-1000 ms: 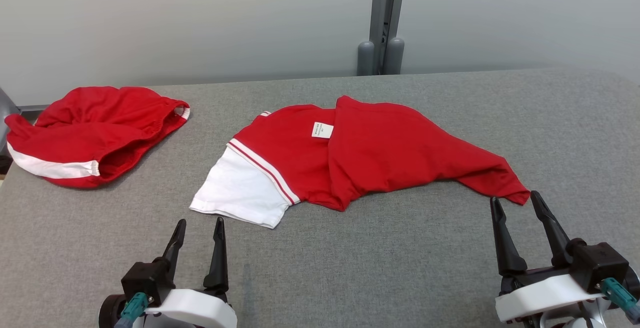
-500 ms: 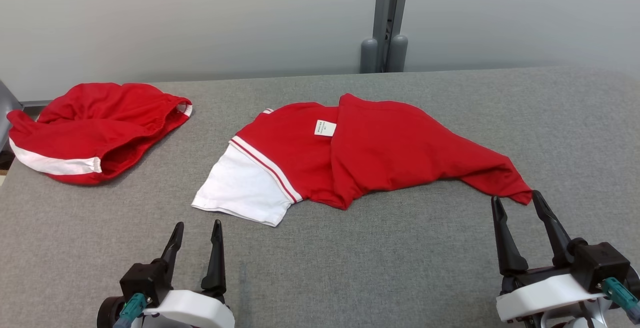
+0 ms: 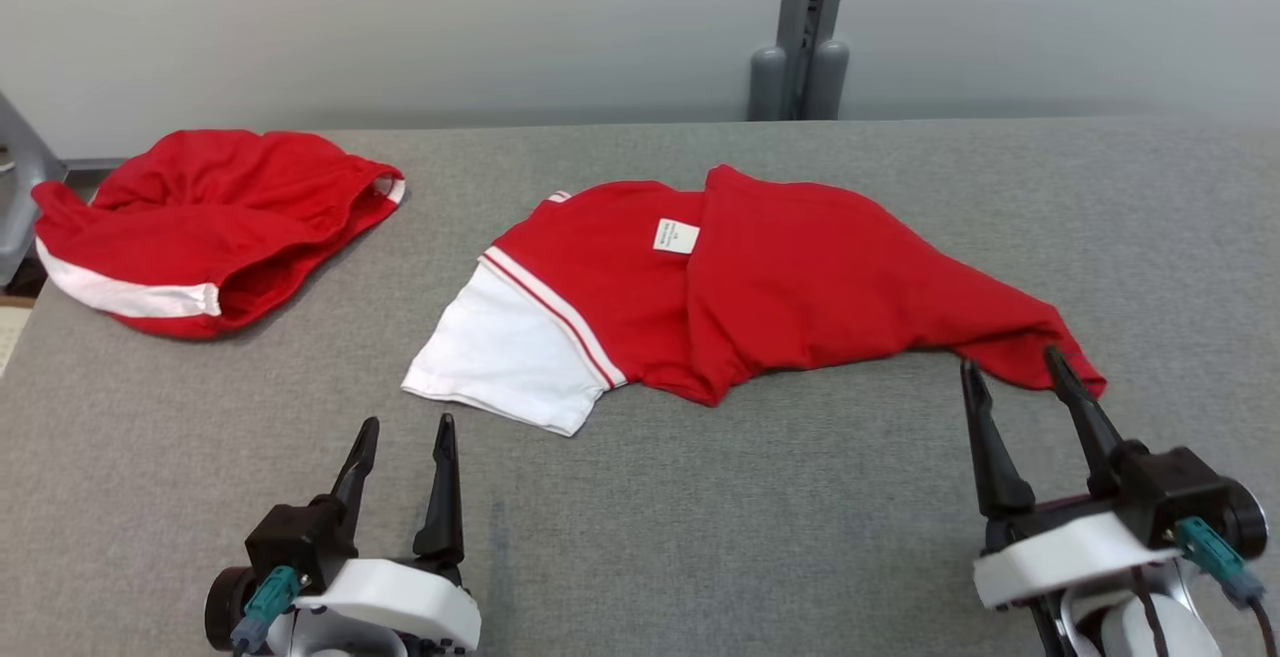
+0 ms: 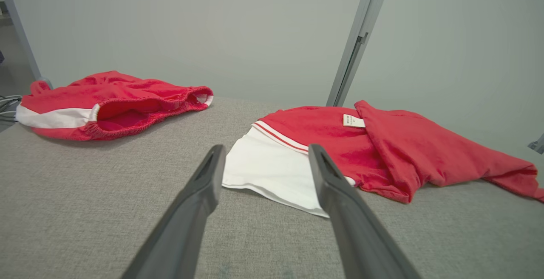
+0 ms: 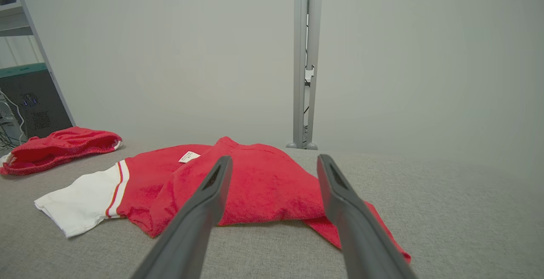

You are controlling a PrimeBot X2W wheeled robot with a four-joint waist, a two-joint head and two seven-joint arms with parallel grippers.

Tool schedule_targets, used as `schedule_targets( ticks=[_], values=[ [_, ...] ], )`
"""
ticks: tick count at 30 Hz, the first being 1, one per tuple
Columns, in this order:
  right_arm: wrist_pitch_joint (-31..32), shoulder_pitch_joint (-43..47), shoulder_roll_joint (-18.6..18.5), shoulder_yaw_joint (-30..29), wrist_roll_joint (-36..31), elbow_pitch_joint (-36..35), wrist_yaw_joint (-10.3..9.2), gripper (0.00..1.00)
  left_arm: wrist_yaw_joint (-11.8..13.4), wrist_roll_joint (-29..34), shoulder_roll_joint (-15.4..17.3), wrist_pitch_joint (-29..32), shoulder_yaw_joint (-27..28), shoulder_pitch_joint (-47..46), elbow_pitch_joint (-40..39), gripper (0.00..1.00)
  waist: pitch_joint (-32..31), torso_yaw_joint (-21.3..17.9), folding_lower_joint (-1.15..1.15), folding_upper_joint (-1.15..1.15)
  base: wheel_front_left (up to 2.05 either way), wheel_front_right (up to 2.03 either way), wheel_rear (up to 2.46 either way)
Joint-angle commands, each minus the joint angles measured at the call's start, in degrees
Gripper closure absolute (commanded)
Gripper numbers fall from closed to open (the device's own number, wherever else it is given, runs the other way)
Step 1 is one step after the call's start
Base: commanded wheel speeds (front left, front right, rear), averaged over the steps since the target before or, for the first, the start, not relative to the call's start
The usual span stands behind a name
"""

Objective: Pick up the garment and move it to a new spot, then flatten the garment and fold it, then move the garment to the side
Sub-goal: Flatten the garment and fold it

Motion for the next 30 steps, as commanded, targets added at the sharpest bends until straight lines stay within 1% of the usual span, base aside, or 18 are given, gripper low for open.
schedule_targets(
  ticks=[1,5,9,13,18,24,30],
  values=[
    [-0.28,-1.44,-0.25,0.41,-0.80,0.41,0.03,0.00,0.14,-0.30,0.21,-0.12,-0.14,-1.17,-0.36,0.00,0.81,0.98,0.00,0.00,0.00,0.00,0.00],
    [-0.28,-5.67,-0.27,2.05,-2.29,3.36,0.03,0.00,0.49,-0.90,0.21,-0.12,-1.06,-1.91,-0.98,0.00,2.54,3.31,0.00,0.00,0.00,0.00,0.00],
    [0.51,-11.85,-0.28,3.65,-4.38,10.01,0.03,0.00,0.88,-1.48,0.20,-0.12,-1.88,-2.60,-1.73,0.00,4.46,5.69,0.00,0.00,0.00,0.00,0.00],
    [4.04,-18.52,-0.29,5.85,-5.15,16.72,0.03,0.00,1.11,-2.41,0.19,-0.13,-2.95,-3.63,-2.22,0.00,6.24,8.13,0.00,0.00,0.00,0.00,0.00],
    [8.36,-25.99,-0.60,6.95,-7.78,23.84,0.02,0.00,1.55,-3.84,0.20,-0.13,-4.57,-4.57,-2.72,0.00,7.76,11.17,0.00,0.00,0.00,0.00,0.00],
    [13.81,-32.50,-0.50,7.93,-9.52,32.10,0.02,0.00,2.09,-5.35,0.18,-0.13,-6.43,-5.19,-3.15,0.00,9.31,14.29,0.00,0.00,0.00,0.00,0.00],
    [18.59,-36.31,-0.40,5.43,-13.40,38.30,0.02,0.00,2.72,-6.69,0.20,-0.13,-8.13,-5.72,-3.37,0.00,10.35,16.35,0.00,0.00,0.00,0.00,0.00]
  ],
)
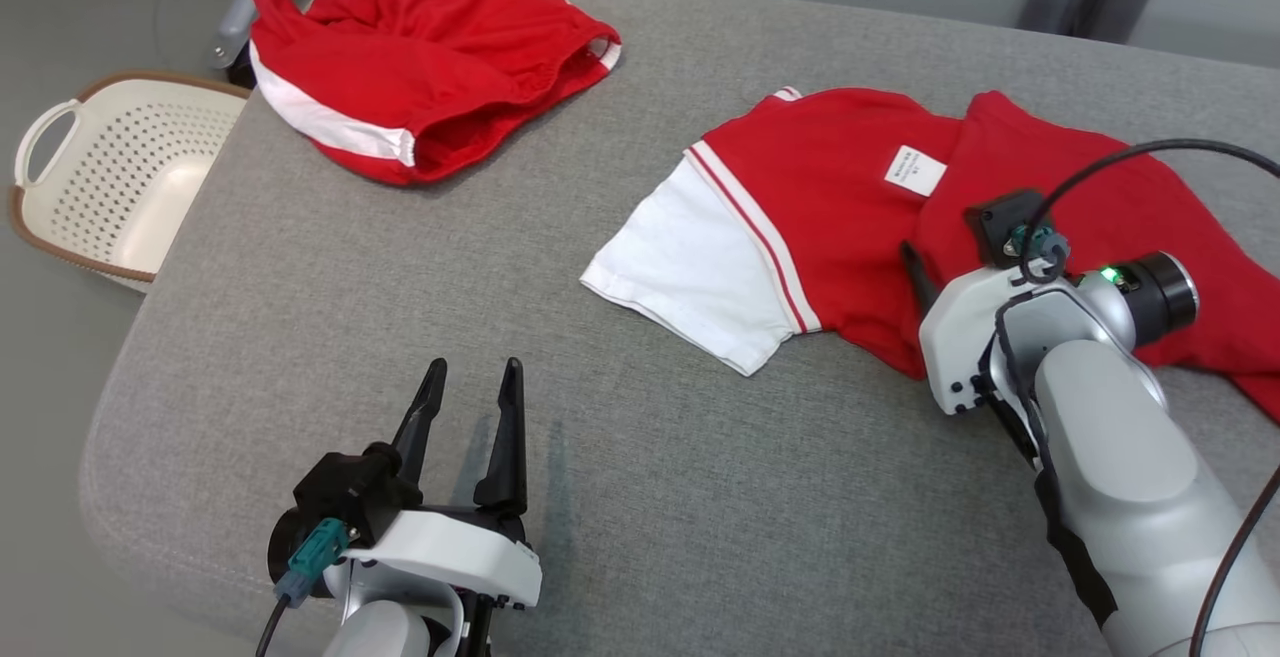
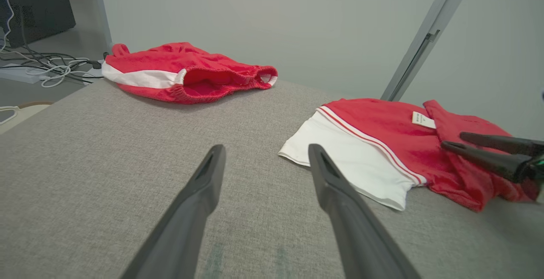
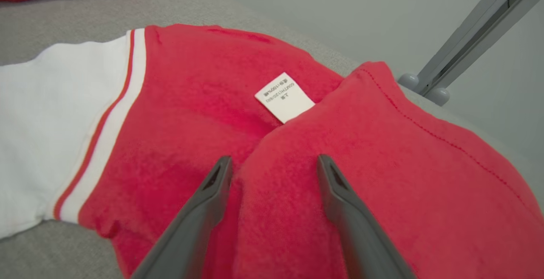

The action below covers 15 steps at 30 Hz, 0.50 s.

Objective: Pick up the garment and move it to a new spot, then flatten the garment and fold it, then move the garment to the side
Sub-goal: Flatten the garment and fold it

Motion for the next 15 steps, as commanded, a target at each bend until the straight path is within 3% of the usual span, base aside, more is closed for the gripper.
schedule_targets(
  ticks=[1,2,3,5,6,7,15],
  values=[
    [0.83,-0.86,-0.24,-0.99,-1.11,0.99,0.01,0.00,0.30,-0.20,0.20,-0.12,0.00,-0.92,-0.19,0.00,0.32,0.58,0.00,0.00,0.00,0.00,0.00],
    [1.19,-1.14,-0.22,-1.59,-1.88,1.43,0.01,0.09,0.35,-0.33,0.19,-0.12,-0.08,-0.87,-0.13,0.00,0.31,0.71,0.00,0.00,0.00,0.00,0.00],
    [1.48,-1.29,-0.18,-2.11,-2.34,1.89,0.01,0.52,0.37,-0.41,0.19,-0.12,-0.11,-0.81,-0.05,0.00,0.26,0.81,0.00,0.00,0.00,0.00,0.00],
    [1.56,-1.39,-0.15,-2.74,-2.92,2.67,0.01,0.74,0.38,-0.43,0.19,-0.12,-0.02,-0.58,0.09,0.00,0.06,0.84,0.00,0.00,0.00,0.00,0.00],
    [1.42,-1.40,-0.13,-2.81,-2.88,2.89,0.01,0.93,0.45,-0.39,0.19,-0.12,0.04,-0.41,0.20,0.00,-0.10,0.79,0.00,0.00,0.00,0.00,0.00],
    [1.13,-1.40,-0.13,-2.83,-2.61,2.98,0.01,1.00,0.50,-0.32,0.19,-0.12,0.09,-0.24,0.30,0.00,-0.29,0.67,0.00,0.00,0.00,0.00,0.00],
    [-2.41,0.12,-0.15,-1.46,1.58,1.47,0.01,1.00,-0.18,0.72,0.20,-0.12,0.16,0.36,1.02,0.00,-1.73,-1.20,0.00,0.00,0.00,0.00,0.00]
  ],
)
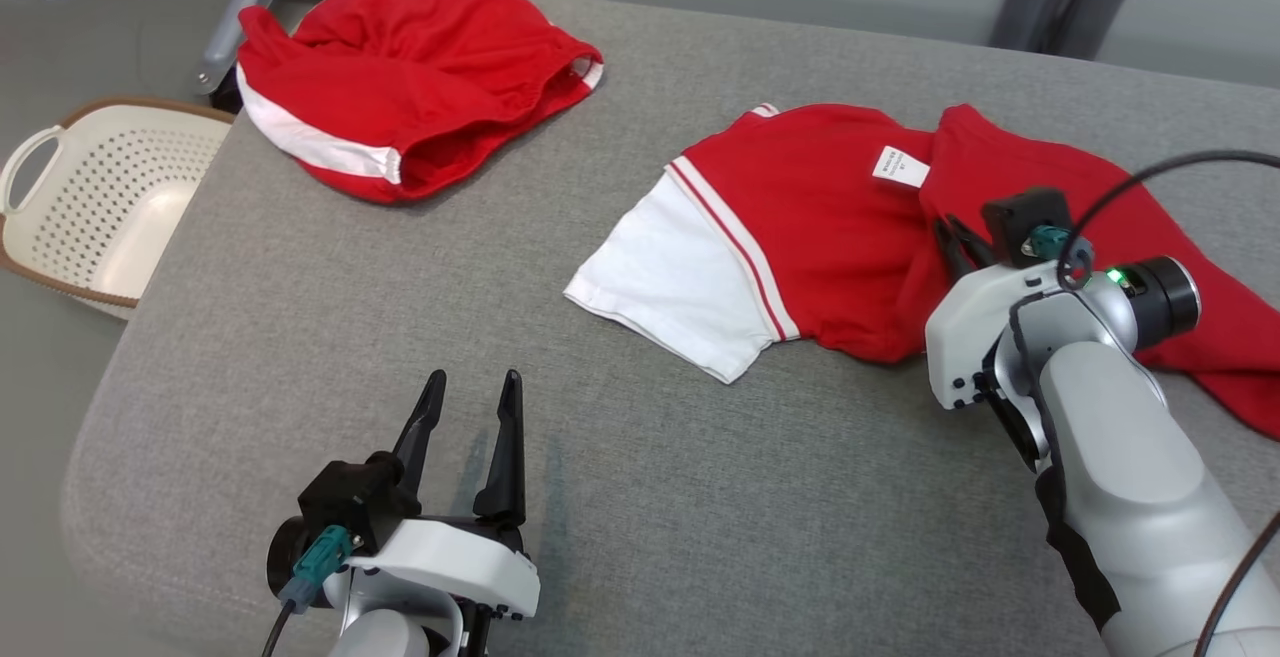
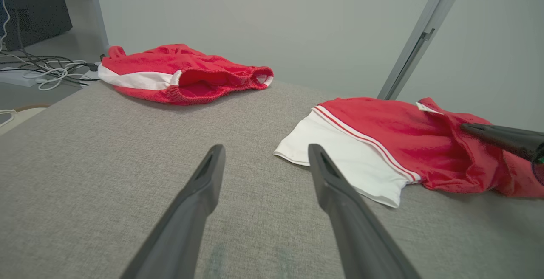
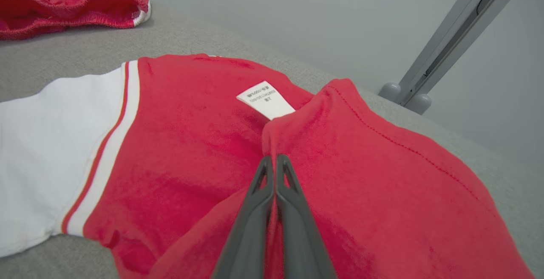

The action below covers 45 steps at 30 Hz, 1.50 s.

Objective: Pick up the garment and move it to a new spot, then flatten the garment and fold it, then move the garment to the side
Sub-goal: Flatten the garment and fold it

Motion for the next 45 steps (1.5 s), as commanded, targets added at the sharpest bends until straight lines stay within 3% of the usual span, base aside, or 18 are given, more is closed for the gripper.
schedule_targets(
  ticks=[1,11,20,22,23,31,36,39,45],
  values=[
    [-0.70,0.95,-0.32,-0.11,0.39,-0.45,0.01,1.00,-0.13,0.39,0.20,-0.12,0.21,0.09,0.15,0.00,-0.42,-0.54,0.00,0.00,0.00,0.00,0.00],
    [-10.01,12.47,-0.33,-6.45,9.17,-11.30,0.01,1.00,-0.83,2.35,0.18,-0.12,1.57,1.81,0.75,0.00,-2.73,-5.78,0.00,0.00,0.00,0.00,0.00],
    [-10.33,26.38,-0.33,-10.01,12.54,-18.62,0.01,1.00,-1.83,4.30,0.20,-0.13,3.41,2.69,1.32,0.00,-3.90,-10.50,0.00,0.00,0.00,0.00,0.00],
    [-10.02,28.19,-0.29,-9.99,12.20,-19.35,0.01,0.53,-1.99,4.51,0.21,-0.13,3.53,2.59,1.45,0.00,-4.08,-11.10,0.00,0.00,0.00,0.00,0.00],
    [-9.80,28.94,-0.30,-10.04,12.07,-19.69,0.02,0.00,-2.08,4.55,0.22,-0.13,3.60,2.53,1.50,0.00,-4.15,-11.36,0.00,0.00,0.00,0.00,0.00],
    [-10.69,32.61,-0.26,-11.65,9.41,-27.86,0.02,0.00,-2.55,4.98,0.21,-0.13,4.09,2.99,1.95,0.00,-4.83,-12.19,0.00,0.00,0.00,0.00,0.00],
    [-8.05,31.17,-0.27,-7.15,8.80,-33.80,0.01,0.00,-2.77,4.71,0.20,-0.13,3.57,2.30,2.03,0.00,-4.52,-11.44,0.00,0.00,0.00,0.00,0.00],
    [-6.55,29.70,-0.28,-5.18,8.33,-34.06,0.01,0.00,-2.70,4.39,0.20,-0.13,3.08,1.66,1.94,0.00,-4.04,-10.73,0.00,0.00,0.00,0.00,0.00],
    [-3.76,24.51,-0.31,-5.04,1.20,-28.57,0.01,0.00,-1.86,3.45,0.21,-0.12,2.32,0.66,1.53,0.00,-2.31,-7.66,0.00,0.00,0.00,0.00,0.00]
  ],
)
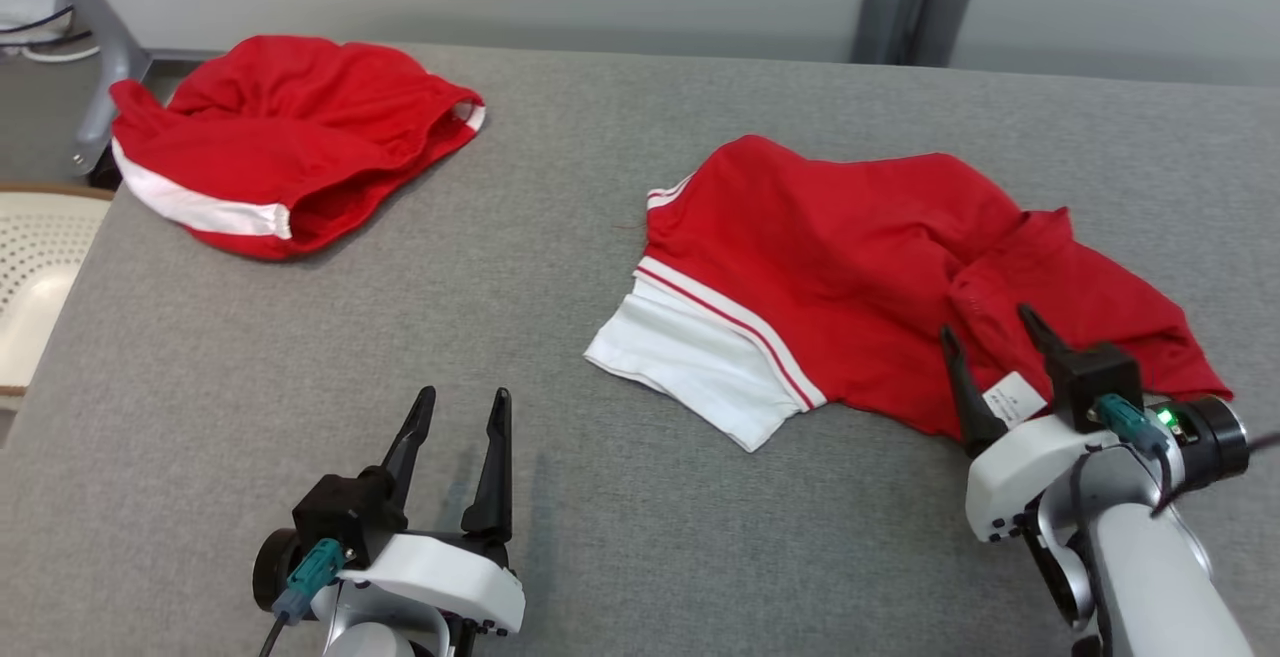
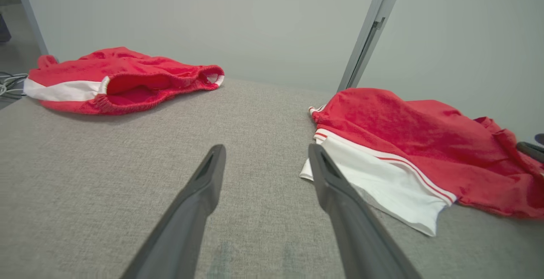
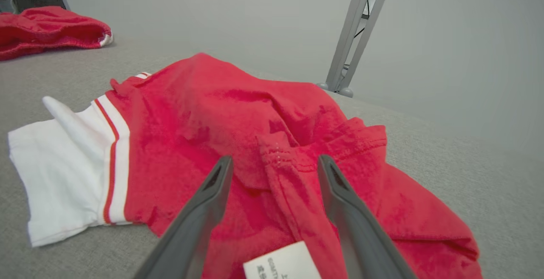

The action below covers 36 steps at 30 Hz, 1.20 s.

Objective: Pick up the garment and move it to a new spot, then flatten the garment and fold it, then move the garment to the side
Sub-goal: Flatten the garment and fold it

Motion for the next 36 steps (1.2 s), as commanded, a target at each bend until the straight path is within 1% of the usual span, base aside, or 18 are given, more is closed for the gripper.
schedule_targets(
  ticks=[1,5,11,12,13,14,16,19,21,22,24,28,30,32,33,34,36],
  values=[
    [0.27,-0.89,-0.34,-0.64,-1.36,1.05,0.01,0.00,0.47,-0.22,0.22,-0.11,-0.04,-0.75,-0.13,0.00,0.90,1.19,0.00,0.00,0.00,0.00,0.00],
    [-0.13,-3.20,-0.32,-3.68,-5.47,4.80,0.01,0.00,0.69,-0.72,0.21,-0.12,-0.12,-1.03,-0.37,0.00,1.62,2.70,0.00,0.00,0.00,0.00,0.00],
    [-0.77,-5.38,-0.33,-6.50,-7.32,9.92,0.01,0.00,0.91,-0.96,0.21,-0.12,-0.09,-1.16,-0.42,0.00,1.97,3.34,0.00,0.00,0.00,0.00,0.00],
    [-1.23,-5.71,-0.34,-7.06,-7.38,10.44,0.01,0.16,0.94,-0.97,0.22,-0.12,-0.06,-1.22,-0.47,0.00,2.00,3.34,0.00,0.00,0.00,0.00,0.00],
    [-1.74,-5.94,-0.35,-7.47,-7.27,10.92,0.01,0.39,0.99,-0.95,0.21,-0.12,0.03,-1.23,-0.54,0.00,2.00,3.29,0.00,0.00,0.00,0.00,0.00],
    [-2.21,-6.14,-0.33,-7.70,-6.80,11.39,0.01,0.53,1.03,-0.88,0.22,-0.12,0.15,-1.18,-0.60,0.00,1.99,3.18,0.00,0.00,0.00,0.00,0.00],
    [-2.92,-6.44,-0.33,-7.90,-5.91,11.77,0.01,0.59,0.96,-0.57,0.21,-0.12,0.33,-0.98,-0.65,0.00,1.92,2.82,0.00,0.00,0.00,0.00,0.00],
    [-3.35,-6.99,-0.32,-7.26,-4.41,12.34,0.01,0.63,0.78,-0.28,0.21,-0.12,0.43,-0.72,-0.50,0.00,1.79,2.13,0.00,0.00,0.00,0.00,0.00],
    [-3.51,-7.29,-0.34,-7.08,-3.47,12.70,0.01,0.70,0.60,-0.14,0.22,-0.12,0.35,-0.74,-0.30,0.00,1.72,1.78,0.00,0.00,0.00,0.00,0.00],
    [-3.61,-7.35,-0.34,-7.09,-3.24,12.82,0.01,0.72,0.58,-0.13,0.22,-0.12,0.29,-0.79,-0.26,0.00,1.69,1.63,0.00,0.00,0.00,0.00,0.00],
    [-3.90,-7.44,-0.34,-7.41,-2.49,12.81,0.01,0.71,0.57,-0.10,0.21,-0.12,0.27,-0.91,-0.25,0.00,1.70,1.34,0.00,0.00,0.00,0.00,0.00],
    [-4.17,-7.55,-0.33,-7.53,-1.37,12.97,0.01,0.60,0.49,0.15,0.22,-0.12,0.49,-1.03,-0.19,0.00,1.74,0.92,0.00,0.00,0.00,0.00,0.00],
    [-4.29,-7.41,-0.31,-7.63,-1.34,13.13,0.01,0.60,0.42,0.23,0.22,-0.12,0.55,-1.09,-0.12,0.00,1.76,0.84,0.00,0.00,0.00,0.00,0.00],
    [-4.13,-7.34,-0.32,-7.75,-1.17,13.39,0.01,0.72,0.39,0.26,0.22,-0.12,0.54,-1.16,0.00,0.00,1.72,0.85,0.00,0.00,0.00,0.00,0.00],
    [-4.14,-7.35,-0.32,-7.78,-0.84,13.55,0.01,0.80,0.33,0.31,0.22,-0.12,0.51,-1.21,0.10,0.00,1.68,0.87,0.00,0.00,0.00,0.00,0.00],
    [-4.28,-7.41,-0.32,-7.77,-0.41,13.73,0.01,1.00,0.29,0.30,0.22,-0.12,0.53,-1.23,0.19,0.00,1.62,0.86,0.00,0.00,0.00,0.00,0.00],
    [-5.10,-7.34,-0.34,-7.78,0.64,13.97,0.01,1.00,0.27,0.43,0.21,-0.12,0.69,-1.13,0.32,0.00,1.38,0.71,0.00,0.00,0.00,0.00,0.00]
  ],
)
